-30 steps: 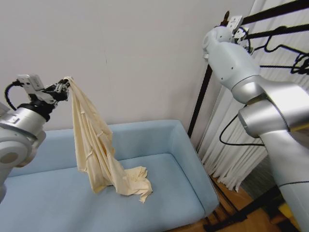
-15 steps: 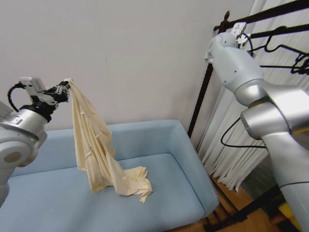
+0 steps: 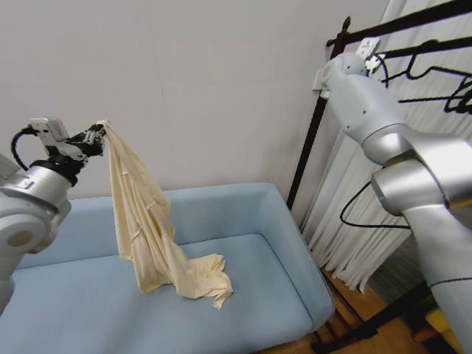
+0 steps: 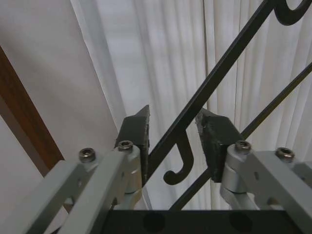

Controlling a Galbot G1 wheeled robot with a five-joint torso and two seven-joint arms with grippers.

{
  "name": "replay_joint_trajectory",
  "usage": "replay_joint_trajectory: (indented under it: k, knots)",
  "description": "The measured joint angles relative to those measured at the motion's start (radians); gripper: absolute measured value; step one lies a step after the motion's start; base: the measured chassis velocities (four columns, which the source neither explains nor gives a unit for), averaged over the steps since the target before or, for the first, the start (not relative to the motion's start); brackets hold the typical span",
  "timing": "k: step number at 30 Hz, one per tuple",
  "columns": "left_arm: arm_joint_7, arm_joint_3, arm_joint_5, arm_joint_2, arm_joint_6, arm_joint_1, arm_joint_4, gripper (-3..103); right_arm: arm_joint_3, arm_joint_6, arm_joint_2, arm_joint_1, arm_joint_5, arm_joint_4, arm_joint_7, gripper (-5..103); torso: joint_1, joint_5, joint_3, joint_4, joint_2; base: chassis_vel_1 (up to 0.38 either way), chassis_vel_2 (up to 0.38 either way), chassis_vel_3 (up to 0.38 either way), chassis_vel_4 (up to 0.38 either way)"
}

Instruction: Pick up the clothes from the sofa and hang them on the clothes hanger.

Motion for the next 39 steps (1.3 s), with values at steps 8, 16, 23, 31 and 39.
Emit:
replay_joint_trajectory:
  k: [8, 16, 23, 31, 39]
  knots:
    - [0.006, -0.001, 0.0, 0.0, -0.002, 0.001, 0.009, 1, -0.005, 0.001, -0.004, -0.005, 0.001, 0.006, 0.006, 2, 0.0, -0.0002, 0.0, 0.0, 0.0, 0.0, 0.0, 0.0, 0.0]
    - [0.014, -0.003, 0.001, 0.0, -0.003, 0.0, 0.017, 1, -0.008, 0.004, -0.012, -0.019, 0.0, 0.019, 0.018, 0, 0.0, -0.0001, 0.0, -0.0001, 0.0, 0.0, 0.0, 0.0, 0.0]
    - [0.018, -0.002, 0.005, -0.006, -0.003, 0.002, 0.02, 1, -0.027, 0.026, -0.016, -0.031, -0.028, 0.039, 0.024, 0, 0.0, 0.0001, 0.0, 0.0002, 0.0, 0.0, 0.0, 0.0, 0.0]
    - [0.023, -0.004, 0.006, -0.007, -0.004, 0.005, 0.023, 1, -0.041, 0.046, -0.002, -0.019, -0.068, 0.038, 0.017, 0, 0.0, -0.0002, 0.0, 0.0002, 0.0, 0.0, 0.0, 0.0, 0.0]
    - [0.033, -0.023, 0.012, -0.017, -0.008, 0.035, 0.012, 1, -0.071, 0.068, -0.008, -0.011, -0.102, 0.038, 0.003, 0, 0.0, -0.0001, 0.0, 0.0001, 0.0, 0.0, 0.0, 0.0, 0.0]
